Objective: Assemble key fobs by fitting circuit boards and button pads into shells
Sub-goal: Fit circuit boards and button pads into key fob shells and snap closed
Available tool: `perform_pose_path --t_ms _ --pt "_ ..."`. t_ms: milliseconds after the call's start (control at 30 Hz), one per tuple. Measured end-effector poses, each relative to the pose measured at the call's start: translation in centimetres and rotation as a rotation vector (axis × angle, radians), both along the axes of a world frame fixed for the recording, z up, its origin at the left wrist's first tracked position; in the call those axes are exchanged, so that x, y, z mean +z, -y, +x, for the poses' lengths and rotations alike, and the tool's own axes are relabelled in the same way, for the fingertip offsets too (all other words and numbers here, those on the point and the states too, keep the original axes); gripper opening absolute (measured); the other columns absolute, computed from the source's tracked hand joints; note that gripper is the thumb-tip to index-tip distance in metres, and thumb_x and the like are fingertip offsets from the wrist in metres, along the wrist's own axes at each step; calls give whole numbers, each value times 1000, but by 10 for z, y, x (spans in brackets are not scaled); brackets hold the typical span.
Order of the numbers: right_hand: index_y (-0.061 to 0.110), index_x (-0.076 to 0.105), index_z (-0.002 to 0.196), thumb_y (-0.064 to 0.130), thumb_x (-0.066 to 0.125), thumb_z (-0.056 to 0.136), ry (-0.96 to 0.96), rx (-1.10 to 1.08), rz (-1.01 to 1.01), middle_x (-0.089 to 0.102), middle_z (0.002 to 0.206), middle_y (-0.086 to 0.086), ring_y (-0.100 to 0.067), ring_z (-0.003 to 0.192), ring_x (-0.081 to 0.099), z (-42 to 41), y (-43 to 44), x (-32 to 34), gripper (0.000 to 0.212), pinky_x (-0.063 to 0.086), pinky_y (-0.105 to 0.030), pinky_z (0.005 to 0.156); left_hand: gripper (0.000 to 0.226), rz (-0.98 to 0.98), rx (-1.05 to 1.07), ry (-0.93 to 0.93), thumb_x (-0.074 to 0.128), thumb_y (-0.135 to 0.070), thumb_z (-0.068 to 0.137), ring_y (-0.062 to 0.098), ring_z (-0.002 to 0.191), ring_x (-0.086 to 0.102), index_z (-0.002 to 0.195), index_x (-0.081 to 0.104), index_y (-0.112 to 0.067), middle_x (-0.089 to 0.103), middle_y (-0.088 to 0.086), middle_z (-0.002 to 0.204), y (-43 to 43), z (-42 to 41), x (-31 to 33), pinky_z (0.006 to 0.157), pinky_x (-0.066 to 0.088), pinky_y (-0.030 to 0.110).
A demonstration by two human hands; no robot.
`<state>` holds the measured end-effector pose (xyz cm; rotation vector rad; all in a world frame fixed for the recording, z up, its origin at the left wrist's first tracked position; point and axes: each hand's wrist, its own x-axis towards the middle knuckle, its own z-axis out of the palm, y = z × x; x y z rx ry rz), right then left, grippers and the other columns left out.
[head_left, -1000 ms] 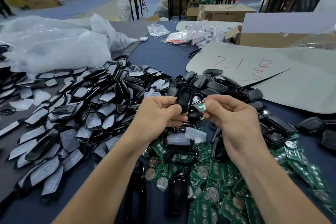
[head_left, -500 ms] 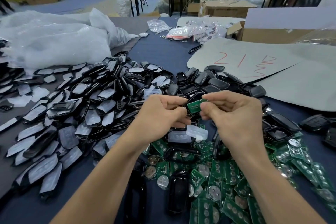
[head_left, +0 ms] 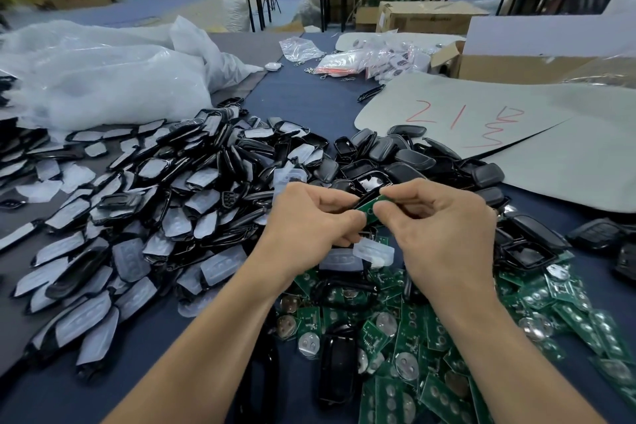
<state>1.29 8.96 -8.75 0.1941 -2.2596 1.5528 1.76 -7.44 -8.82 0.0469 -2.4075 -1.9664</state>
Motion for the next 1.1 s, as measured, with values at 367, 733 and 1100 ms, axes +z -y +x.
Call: perform_pose_path --t_ms 367,733,1100 --pt "48 74 85 36 85 79 95 30 49 71 69 21 6 70 65 -5 7 -7 17 43 -7 61 20 2 120 -42 81 -3 84 20 63 77 84 83 -23 79 4 74 2 2 2 60 59 24" --pt "44 76 101 20 80 86 189 162 9 77 76 18 -14 64 71 1 2 -2 29 59 -31 62 36 -246 232 -163 81 -12 87 10 70 77 99 77 -45 77 -21 75 14 2 14 68 66 36" --pt "30 81 102 17 65 93 19 560 514 65 71 9 -8 64 58 -1 138 24 23 53 -24 66 15 597 972 -450 74 0 88 15 57 68 79 74 -12 75 0 67 95 -1 46 56 53 21"
